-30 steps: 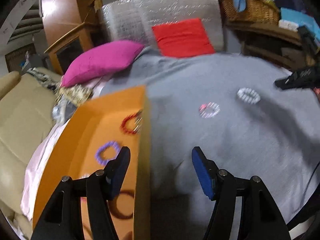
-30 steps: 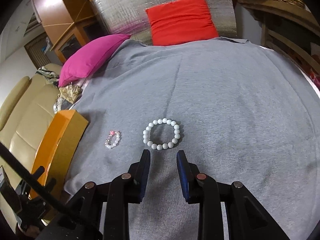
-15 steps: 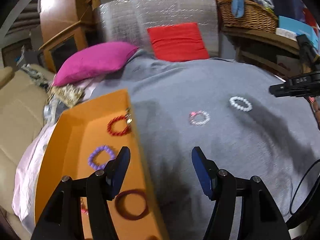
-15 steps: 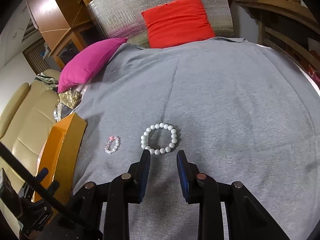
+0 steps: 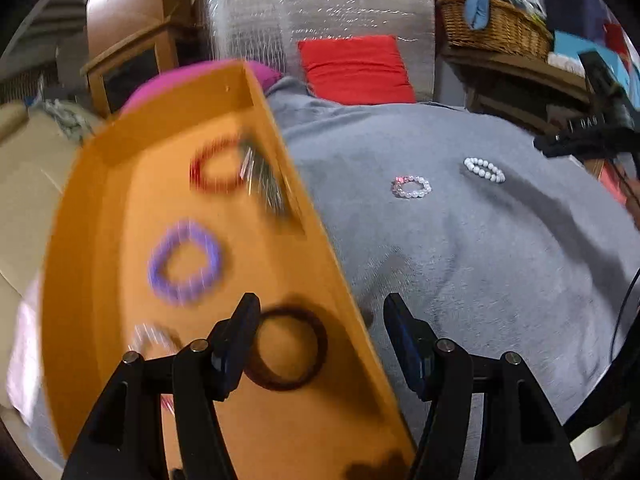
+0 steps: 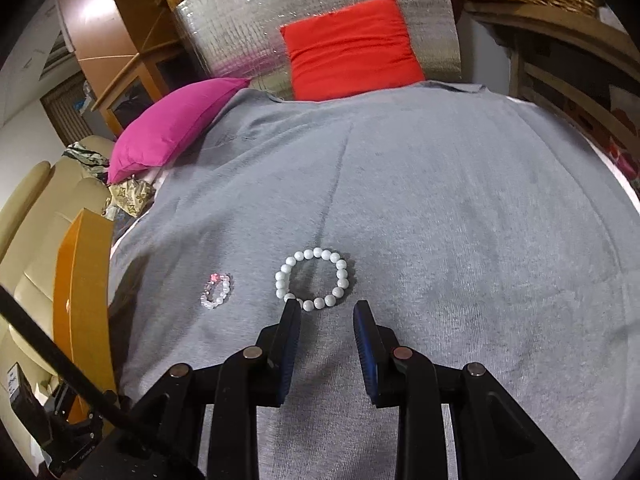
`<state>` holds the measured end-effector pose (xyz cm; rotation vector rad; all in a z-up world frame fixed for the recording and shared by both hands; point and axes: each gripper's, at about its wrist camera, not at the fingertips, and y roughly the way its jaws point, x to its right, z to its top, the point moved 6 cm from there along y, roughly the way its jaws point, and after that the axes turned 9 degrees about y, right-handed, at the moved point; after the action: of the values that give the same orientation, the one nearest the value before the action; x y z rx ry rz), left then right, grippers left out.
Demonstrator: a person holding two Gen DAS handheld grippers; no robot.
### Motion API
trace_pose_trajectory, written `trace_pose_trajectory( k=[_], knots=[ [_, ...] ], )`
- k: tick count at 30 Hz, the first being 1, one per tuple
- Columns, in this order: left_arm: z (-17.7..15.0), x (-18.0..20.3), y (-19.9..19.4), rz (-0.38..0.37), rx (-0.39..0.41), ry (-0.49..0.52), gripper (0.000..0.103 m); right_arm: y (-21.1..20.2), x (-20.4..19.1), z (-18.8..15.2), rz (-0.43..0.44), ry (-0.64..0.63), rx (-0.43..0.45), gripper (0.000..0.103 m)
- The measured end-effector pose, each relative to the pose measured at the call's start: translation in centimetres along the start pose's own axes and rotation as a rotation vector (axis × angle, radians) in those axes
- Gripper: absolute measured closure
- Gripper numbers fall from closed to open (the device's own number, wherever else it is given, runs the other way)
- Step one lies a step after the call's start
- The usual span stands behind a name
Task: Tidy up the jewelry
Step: 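Grasp the white bead bracelet with the right tool while the left tool approaches the pink bracelet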
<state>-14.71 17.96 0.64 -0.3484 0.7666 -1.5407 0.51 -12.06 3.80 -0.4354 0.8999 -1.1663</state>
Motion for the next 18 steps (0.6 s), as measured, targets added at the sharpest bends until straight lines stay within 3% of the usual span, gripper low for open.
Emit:
trace_pose_trajectory(
  k=[5, 8, 11, 13, 18],
  knots=[
    [3.7, 1.8, -2.8, 0.126, 0.113, 0.127, 0.038, 0.2, 0.1, 0.1, 0.003, 0.008, -0.006, 0.074],
    [6.1, 2.2, -3.7, 0.176, 0.129, 0.113, 0.038, 0.3, 0.2, 0.1, 0.002, 0.001, -0.008, 0.074],
    [8.9, 2.4, -3.3, 0.178, 0.096, 0.043, 0.037, 0.9, 0.7, 0.3, -0.021, -0.002, -0.020, 0.074],
    [10.7, 2.5, -2.1, 0.158, 0.038, -0.031, 0.026, 1.4, 1.4, 0.8, -0.019, 0.023, -0.032, 0.074],
    [11.9, 3.1, 3.8, -0.004, -0.152, -0.239, 0.023, 3.4, 3.0, 2.4, 0.008, 0.055, -0.083, 0.074]
  ],
)
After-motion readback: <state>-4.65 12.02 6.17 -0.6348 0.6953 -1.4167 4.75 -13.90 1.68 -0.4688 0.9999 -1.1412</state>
